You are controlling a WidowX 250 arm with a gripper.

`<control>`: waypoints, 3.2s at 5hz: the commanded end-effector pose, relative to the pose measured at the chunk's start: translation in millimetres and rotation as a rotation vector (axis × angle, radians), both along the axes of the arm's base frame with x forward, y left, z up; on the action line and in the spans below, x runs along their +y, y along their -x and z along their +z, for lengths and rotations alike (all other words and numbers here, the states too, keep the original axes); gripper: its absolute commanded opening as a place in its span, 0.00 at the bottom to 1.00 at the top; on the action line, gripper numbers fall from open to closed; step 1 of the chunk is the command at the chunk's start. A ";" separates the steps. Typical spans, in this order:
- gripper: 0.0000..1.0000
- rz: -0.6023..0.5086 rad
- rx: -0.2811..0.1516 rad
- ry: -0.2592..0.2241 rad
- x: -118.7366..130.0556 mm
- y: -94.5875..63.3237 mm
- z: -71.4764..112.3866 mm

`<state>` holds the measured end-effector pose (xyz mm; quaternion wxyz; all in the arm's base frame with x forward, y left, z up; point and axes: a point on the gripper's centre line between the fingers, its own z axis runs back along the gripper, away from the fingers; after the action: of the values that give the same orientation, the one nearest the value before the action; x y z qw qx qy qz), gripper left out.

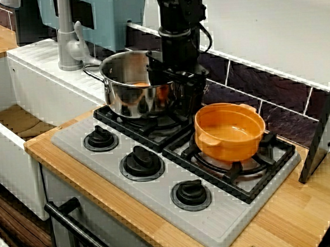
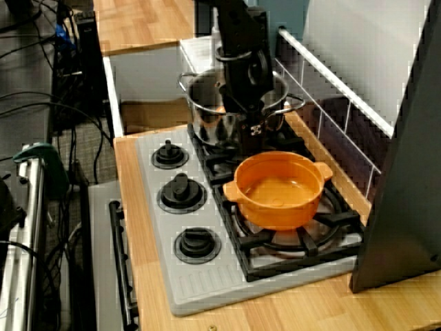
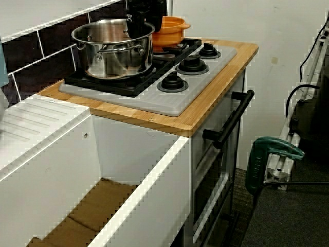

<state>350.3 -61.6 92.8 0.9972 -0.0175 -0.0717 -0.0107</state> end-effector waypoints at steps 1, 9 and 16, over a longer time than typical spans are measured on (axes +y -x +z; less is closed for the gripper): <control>1.00 0.012 -0.075 0.018 6.5 -1.9 34.7; 1.00 0.126 -0.149 0.080 55.3 -6.4 80.3; 1.00 0.153 -0.118 0.051 88.3 -5.3 77.7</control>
<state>360.5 18.1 150.0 0.9919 -0.0434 -0.1021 0.0614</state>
